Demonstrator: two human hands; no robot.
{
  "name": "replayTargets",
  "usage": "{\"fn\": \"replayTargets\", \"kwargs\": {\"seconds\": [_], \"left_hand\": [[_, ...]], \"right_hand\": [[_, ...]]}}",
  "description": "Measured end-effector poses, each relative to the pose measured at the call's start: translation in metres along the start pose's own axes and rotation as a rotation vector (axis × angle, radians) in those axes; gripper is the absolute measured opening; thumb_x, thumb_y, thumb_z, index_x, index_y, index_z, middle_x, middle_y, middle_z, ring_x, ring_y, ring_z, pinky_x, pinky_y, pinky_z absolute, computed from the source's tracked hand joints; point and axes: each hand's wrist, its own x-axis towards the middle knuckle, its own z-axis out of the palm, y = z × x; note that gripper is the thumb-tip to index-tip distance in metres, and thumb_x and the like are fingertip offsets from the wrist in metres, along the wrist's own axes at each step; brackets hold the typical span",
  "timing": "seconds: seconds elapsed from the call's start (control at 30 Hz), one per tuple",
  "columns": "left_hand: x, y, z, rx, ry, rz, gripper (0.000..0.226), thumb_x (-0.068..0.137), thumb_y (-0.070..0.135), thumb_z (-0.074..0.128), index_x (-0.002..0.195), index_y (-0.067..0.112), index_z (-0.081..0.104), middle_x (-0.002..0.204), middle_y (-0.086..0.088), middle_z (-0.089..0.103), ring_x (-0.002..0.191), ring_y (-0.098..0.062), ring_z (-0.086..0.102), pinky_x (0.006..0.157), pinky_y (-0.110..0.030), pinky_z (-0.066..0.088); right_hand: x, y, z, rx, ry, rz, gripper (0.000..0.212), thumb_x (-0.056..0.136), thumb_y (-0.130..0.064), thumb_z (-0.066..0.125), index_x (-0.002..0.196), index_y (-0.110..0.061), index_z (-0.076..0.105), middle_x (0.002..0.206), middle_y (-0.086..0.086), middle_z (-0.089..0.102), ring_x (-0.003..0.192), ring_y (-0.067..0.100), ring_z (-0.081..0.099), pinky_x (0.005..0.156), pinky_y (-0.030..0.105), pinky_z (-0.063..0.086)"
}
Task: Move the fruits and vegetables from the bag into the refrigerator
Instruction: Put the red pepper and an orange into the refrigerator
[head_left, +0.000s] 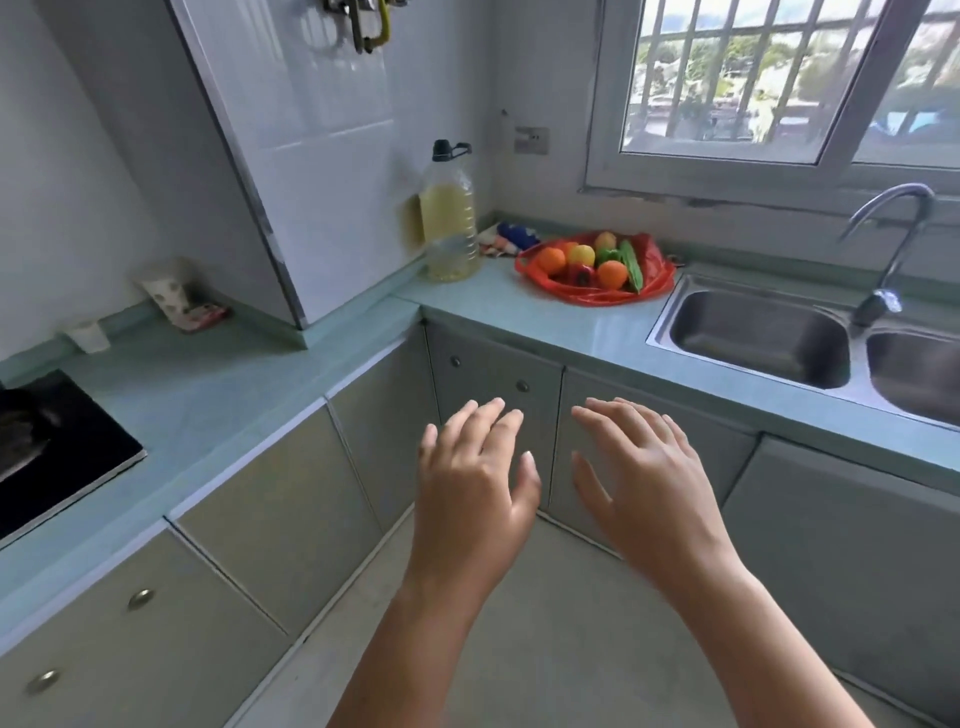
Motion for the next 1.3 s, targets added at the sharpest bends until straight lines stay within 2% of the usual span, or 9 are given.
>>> {"fn": "replayTargets", "kwargs": {"seconds": [0.2, 0.4, 0.47, 0.63, 0.7, 0.8, 0.9, 1.03, 1.3], "left_hand": [[0.066, -0.038, 0.072, -0.087, -0.014, 0.013, 0.041, 0.079, 0.03, 0.043, 0.107, 0.01, 0.066, 0.113, -0.008, 0.066, 0.107, -0.028, 0.06, 0.091, -0.055, 0.041], [0.163, -0.095, 0.137, -0.163, -0.042, 0.017, 0.042, 0.081, 0.032, 0.042, 0.11, 0.01, 0.065, 0.115, -0.009, 0.065, 0.109, -0.029, 0.059, 0.095, -0.054, 0.038], [0.198, -0.113, 0.153, -0.18, -0.052, 0.017, 0.043, 0.082, 0.032, 0.042, 0.111, 0.01, 0.064, 0.117, -0.009, 0.064, 0.111, -0.029, 0.058, 0.096, -0.053, 0.037], [0.265, -0.143, 0.197, -0.2, -0.092, 0.035, 0.045, 0.084, 0.034, 0.04, 0.116, 0.011, 0.061, 0.121, -0.008, 0.062, 0.116, -0.027, 0.055, 0.099, -0.052, 0.037], [0.281, -0.148, 0.219, -0.208, -0.134, 0.032, 0.046, 0.084, 0.035, 0.04, 0.117, 0.011, 0.061, 0.122, -0.008, 0.062, 0.116, -0.027, 0.054, 0.1, -0.051, 0.037], [0.304, -0.15, 0.254, -0.234, -0.191, 0.052, 0.047, 0.083, 0.035, 0.039, 0.116, 0.01, 0.061, 0.121, -0.008, 0.062, 0.116, -0.026, 0.055, 0.098, -0.051, 0.039], [0.336, -0.149, 0.296, -0.248, -0.234, 0.074, 0.047, 0.084, 0.035, 0.039, 0.117, 0.01, 0.061, 0.12, -0.008, 0.063, 0.115, -0.026, 0.056, 0.097, -0.049, 0.04], [0.383, -0.142, 0.359, -0.271, -0.292, 0.077, 0.047, 0.083, 0.035, 0.039, 0.118, 0.011, 0.06, 0.121, -0.007, 0.061, 0.115, -0.025, 0.055, 0.098, -0.047, 0.041], [0.473, -0.132, 0.466, -0.33, -0.367, 0.06, 0.048, 0.082, 0.037, 0.04, 0.118, 0.012, 0.061, 0.125, -0.007, 0.059, 0.12, -0.027, 0.05, 0.1, -0.055, 0.038]], "right_hand": [[0.059, 0.045, 0.047, -0.071, 0.007, 0.057, 0.043, 0.08, -0.033, 0.04, 0.108, -0.011, 0.064, 0.11, 0.006, 0.066, 0.104, 0.03, 0.061, 0.087, 0.051, 0.048], [0.164, 0.069, 0.11, -0.125, 0.015, 0.065, 0.038, 0.079, -0.031, 0.045, 0.104, -0.01, 0.066, 0.104, 0.007, 0.068, 0.097, 0.03, 0.062, 0.081, 0.048, 0.052], [0.206, 0.075, 0.125, -0.107, 0.024, 0.051, 0.04, 0.079, -0.03, 0.045, 0.105, -0.009, 0.066, 0.105, 0.008, 0.067, 0.099, 0.03, 0.062, 0.082, 0.049, 0.051], [0.281, 0.095, 0.161, -0.137, 0.068, 0.052, 0.044, 0.08, -0.032, 0.041, 0.108, -0.008, 0.065, 0.107, 0.006, 0.067, 0.101, 0.027, 0.06, 0.086, 0.04, 0.047], [0.295, 0.11, 0.176, -0.138, 0.06, 0.069, 0.044, 0.08, -0.032, 0.042, 0.108, -0.008, 0.065, 0.106, 0.007, 0.067, 0.101, 0.028, 0.061, 0.085, 0.043, 0.048], [0.313, 0.143, 0.195, -0.141, 0.055, 0.124, 0.044, 0.079, -0.032, 0.042, 0.107, -0.007, 0.065, 0.105, 0.008, 0.067, 0.1, 0.03, 0.062, 0.083, 0.047, 0.05], [0.338, 0.181, 0.211, -0.15, 0.063, 0.156, 0.042, 0.08, -0.032, 0.042, 0.107, -0.008, 0.065, 0.106, 0.007, 0.067, 0.1, 0.03, 0.061, 0.083, 0.046, 0.048], [0.374, 0.24, 0.234, -0.162, 0.062, 0.197, 0.037, 0.076, -0.025, 0.056, 0.109, -0.009, 0.065, 0.106, 0.006, 0.067, 0.101, 0.031, 0.061, 0.084, 0.046, 0.048], [0.432, 0.355, 0.271, -0.135, -0.008, 0.265, 0.035, 0.074, -0.023, 0.058, 0.105, -0.009, 0.065, 0.101, 0.006, 0.067, 0.096, 0.032, 0.062, 0.079, 0.053, 0.052]]}}
